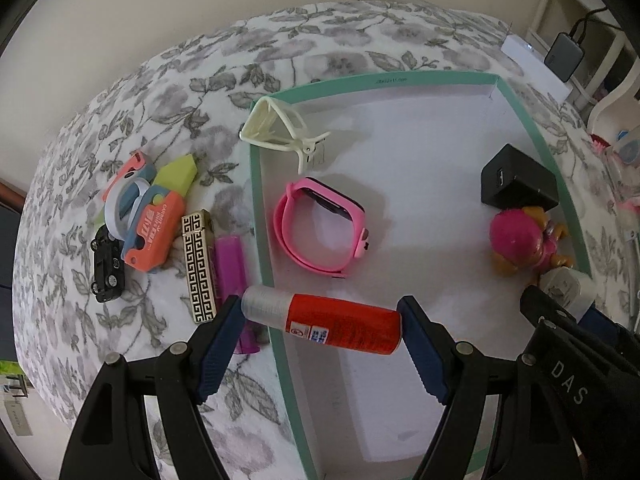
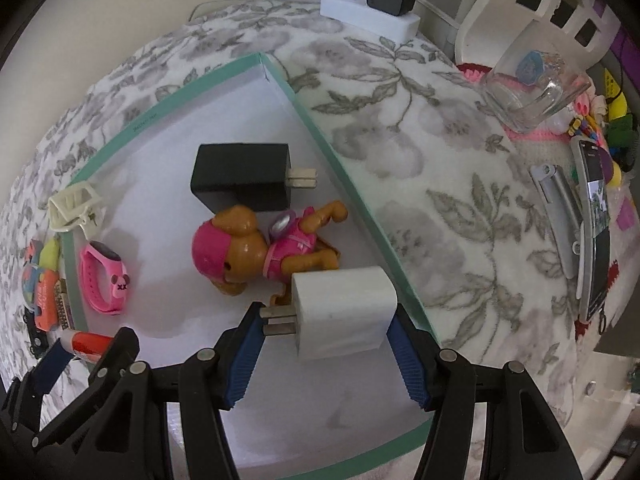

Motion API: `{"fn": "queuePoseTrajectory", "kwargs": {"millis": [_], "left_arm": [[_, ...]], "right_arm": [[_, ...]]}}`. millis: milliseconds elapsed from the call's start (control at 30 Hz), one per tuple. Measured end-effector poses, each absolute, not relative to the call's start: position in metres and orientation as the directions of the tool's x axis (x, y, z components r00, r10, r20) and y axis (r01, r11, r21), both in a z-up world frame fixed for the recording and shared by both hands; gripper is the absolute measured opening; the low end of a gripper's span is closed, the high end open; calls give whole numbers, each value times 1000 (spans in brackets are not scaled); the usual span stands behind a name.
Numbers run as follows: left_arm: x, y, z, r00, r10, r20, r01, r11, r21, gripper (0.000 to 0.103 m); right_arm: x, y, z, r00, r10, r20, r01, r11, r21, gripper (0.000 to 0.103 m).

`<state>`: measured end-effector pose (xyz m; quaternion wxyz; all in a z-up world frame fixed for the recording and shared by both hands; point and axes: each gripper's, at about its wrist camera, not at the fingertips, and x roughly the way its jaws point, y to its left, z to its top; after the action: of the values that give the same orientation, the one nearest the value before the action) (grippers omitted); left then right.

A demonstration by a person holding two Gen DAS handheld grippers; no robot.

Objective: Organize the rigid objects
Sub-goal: 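Carry the bottle and white plug into the tray and open both tools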

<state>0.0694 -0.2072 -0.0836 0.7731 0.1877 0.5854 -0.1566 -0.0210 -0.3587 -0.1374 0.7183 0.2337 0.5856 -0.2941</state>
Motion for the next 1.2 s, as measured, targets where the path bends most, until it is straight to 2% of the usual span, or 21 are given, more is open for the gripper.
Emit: {"fn": "queuePoseTrajectory", "kwargs": {"millis": [367,833,1200], "left_arm": [[69,-206,-82,251,-38,-967,465,881,86,79],[71,-199,-61,299,-61,-952,446,891,84,86],[77,-184,-66,289,-1,-957,401,908,120,87]], "right_arm": [[-23,-355,-133,146,-173,-974,696,717,-24,65],[-23,-360,-101,213,-210,-954,700,714,0,68],[-18,-351,-98,244,-208,-947,679,734,13,69]]}}
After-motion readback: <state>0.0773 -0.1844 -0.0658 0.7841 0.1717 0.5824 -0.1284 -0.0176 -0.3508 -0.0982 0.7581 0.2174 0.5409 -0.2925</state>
